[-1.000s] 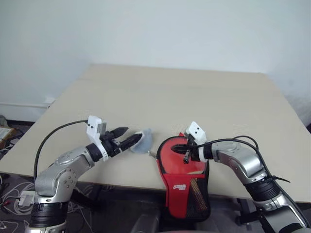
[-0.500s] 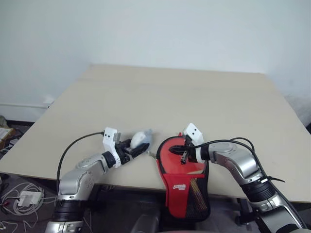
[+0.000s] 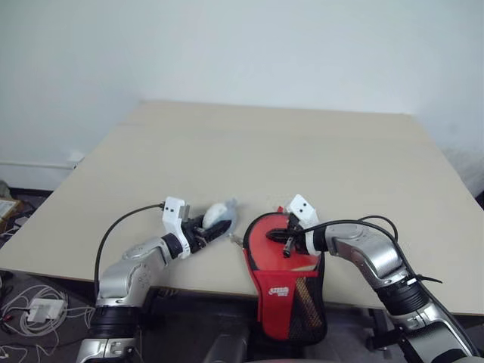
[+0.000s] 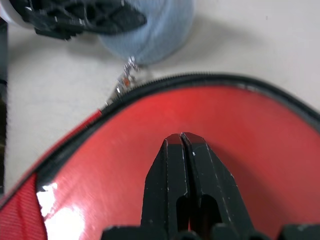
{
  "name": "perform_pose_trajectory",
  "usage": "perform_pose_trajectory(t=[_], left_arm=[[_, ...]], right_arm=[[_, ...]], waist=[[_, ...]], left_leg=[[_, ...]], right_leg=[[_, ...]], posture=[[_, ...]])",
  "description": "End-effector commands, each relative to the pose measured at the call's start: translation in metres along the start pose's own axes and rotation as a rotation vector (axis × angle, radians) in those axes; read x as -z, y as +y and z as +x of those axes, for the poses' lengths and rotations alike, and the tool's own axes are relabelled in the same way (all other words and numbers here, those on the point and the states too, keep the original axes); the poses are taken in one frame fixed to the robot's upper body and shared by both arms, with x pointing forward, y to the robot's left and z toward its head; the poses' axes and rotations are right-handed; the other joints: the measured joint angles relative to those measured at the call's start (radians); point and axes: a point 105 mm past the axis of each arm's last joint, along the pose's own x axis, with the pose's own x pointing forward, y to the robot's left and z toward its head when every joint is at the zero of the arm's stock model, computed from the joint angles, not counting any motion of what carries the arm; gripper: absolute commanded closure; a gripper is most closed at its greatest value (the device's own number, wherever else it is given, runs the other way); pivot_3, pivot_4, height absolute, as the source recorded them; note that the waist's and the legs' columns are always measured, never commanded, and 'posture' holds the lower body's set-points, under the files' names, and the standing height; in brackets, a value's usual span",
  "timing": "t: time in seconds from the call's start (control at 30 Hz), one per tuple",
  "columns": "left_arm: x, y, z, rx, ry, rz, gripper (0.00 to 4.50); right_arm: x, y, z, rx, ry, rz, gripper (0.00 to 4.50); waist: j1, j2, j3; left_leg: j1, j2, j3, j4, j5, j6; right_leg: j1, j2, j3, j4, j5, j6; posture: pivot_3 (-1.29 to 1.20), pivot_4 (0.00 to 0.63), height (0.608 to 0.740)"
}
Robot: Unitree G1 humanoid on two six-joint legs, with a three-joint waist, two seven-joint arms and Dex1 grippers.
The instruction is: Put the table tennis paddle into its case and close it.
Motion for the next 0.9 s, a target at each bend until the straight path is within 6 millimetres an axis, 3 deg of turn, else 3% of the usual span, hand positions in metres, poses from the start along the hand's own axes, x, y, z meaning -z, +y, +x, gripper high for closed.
perform_pose_trajectory(t=[0.03, 0.1, 0.33, 0.67, 0.9], left_arm=[[-0.013, -0.004, 0.004, 0.007, -0.03, 0.034, 2.23], [-0.015, -0.007, 0.006, 0.023, -0.033, 0.03, 2.8], [-0.018, -0.008, 0.015, 0.016, -0.037, 0.041, 2.8], [-0.021, -0.008, 0.025, 0.008, -0.034, 0.052, 2.8], [-0.021, -0.009, 0.036, 0.005, -0.025, 0.054, 4.09]], right_arm=[[-0.002, -0.004, -0.001, 0.01, -0.032, -0.023, 4.5], [0.005, -0.007, 0.002, 0.014, -0.029, -0.022, 4.5], [0.024, -0.017, 0.013, 0.026, -0.01, -0.007, 4.5], [0.042, -0.012, 0.019, 0.009, 0.023, 0.008, 4.5], [0.042, -0.01, 0.021, 0.004, 0.026, 0.006, 4.5]], waist=[[0.0, 0.0, 0.0], [0.0, 0.0, 0.0], [0.0, -0.001, -0.001], [0.0, -0.001, -0.002], [0.0, -0.002, -0.007]], left_leg=[[0.0, 0.0, 0.0, 0.0, 0.0, 0.0], [0.001, 0.0, 0.0, 0.0, 0.0, 0.0], [0.007, 0.0, 0.0, 0.0, 0.0, 0.0], [0.013, 0.001, 0.0, -0.001, 0.0, 0.0], [0.014, 0.001, 0.0, -0.001, 0.0, 0.0]], right_leg=[[0.001, 0.0, 0.0, 0.0, 0.0, 0.0], [0.001, 0.0, 0.0, 0.0, 0.0, 0.0], [0.007, 0.001, 0.0, 0.0, 0.0, 0.0], [0.012, 0.001, 0.001, 0.0, -0.001, 0.0], [0.013, 0.001, 0.001, 0.0, -0.001, 0.0]], posture=[[0.0, 0.0, 0.707], [0.0, 0.0, 0.707], [0.0, 0.0, 0.707], [0.0, 0.0, 0.707], [0.0, 0.0, 0.707]])
